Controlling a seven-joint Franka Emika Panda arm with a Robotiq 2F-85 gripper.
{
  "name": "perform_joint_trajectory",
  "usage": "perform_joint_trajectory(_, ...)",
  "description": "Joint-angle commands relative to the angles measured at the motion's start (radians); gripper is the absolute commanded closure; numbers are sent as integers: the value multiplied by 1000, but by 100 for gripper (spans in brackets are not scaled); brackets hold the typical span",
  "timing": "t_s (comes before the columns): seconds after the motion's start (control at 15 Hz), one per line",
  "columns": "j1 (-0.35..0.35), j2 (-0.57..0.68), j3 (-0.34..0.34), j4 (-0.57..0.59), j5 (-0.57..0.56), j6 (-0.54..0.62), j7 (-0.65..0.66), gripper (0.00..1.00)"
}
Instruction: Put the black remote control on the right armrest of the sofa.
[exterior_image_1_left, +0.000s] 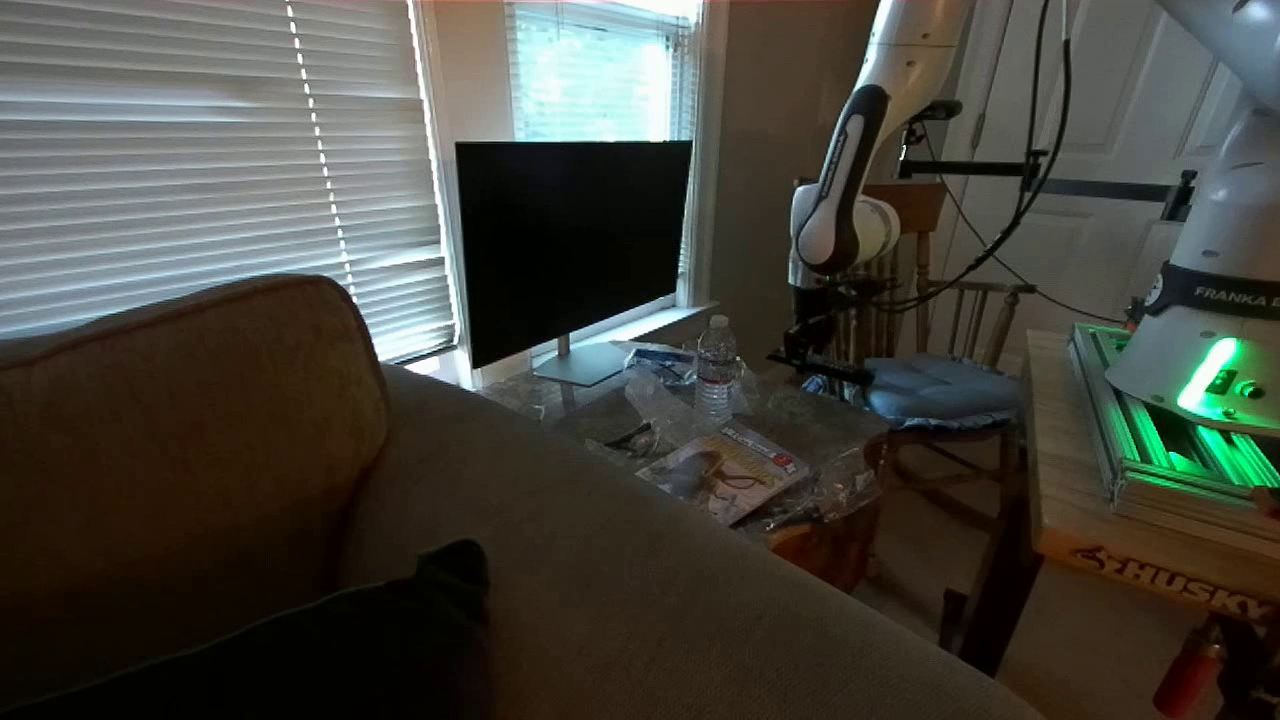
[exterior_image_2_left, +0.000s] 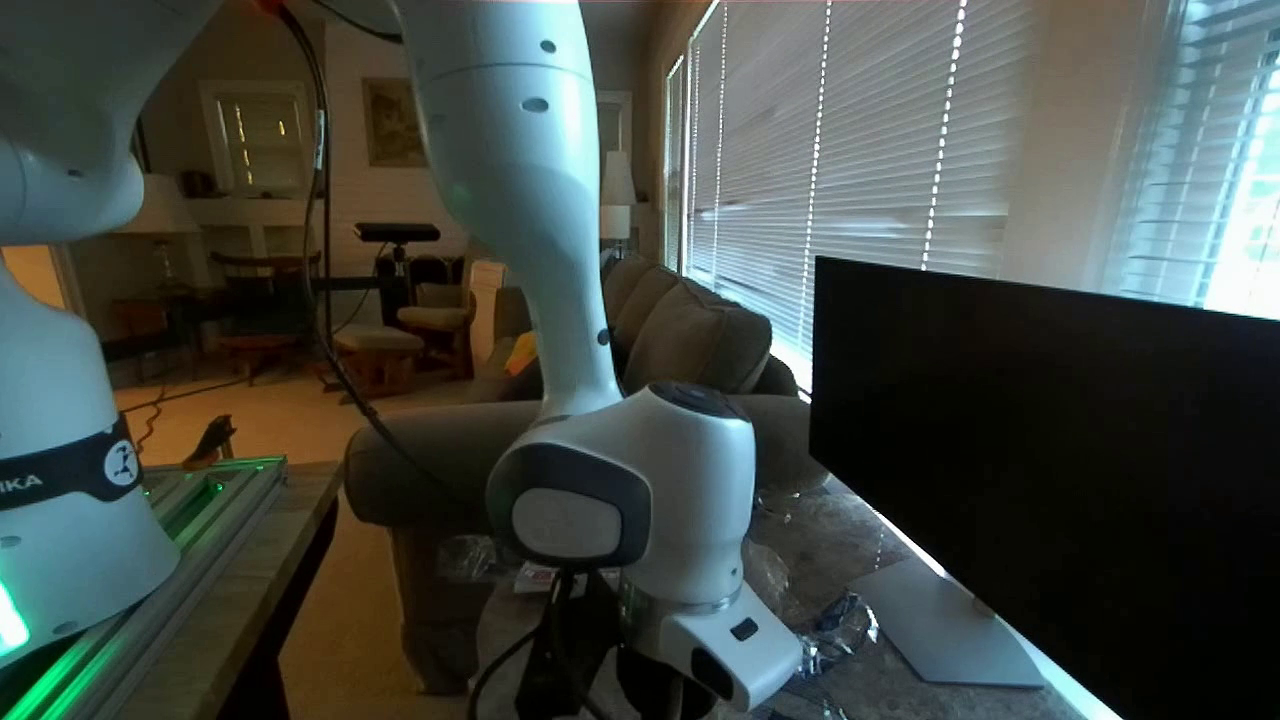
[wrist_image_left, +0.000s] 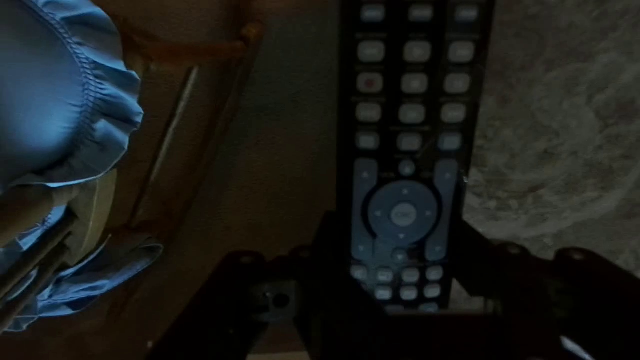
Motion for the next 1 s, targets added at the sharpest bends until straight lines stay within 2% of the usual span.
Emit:
perform_joint_trajectory(0.0, 26, -157, -13, -131, -23, -77, -2, 73)
perform_joint_trajectory(0.53, 38, -557, 56, -397, 2, -196, -18, 73)
perform_joint_trajectory(0.93, 102, -859, 116, -535, 63, -320, -6, 73)
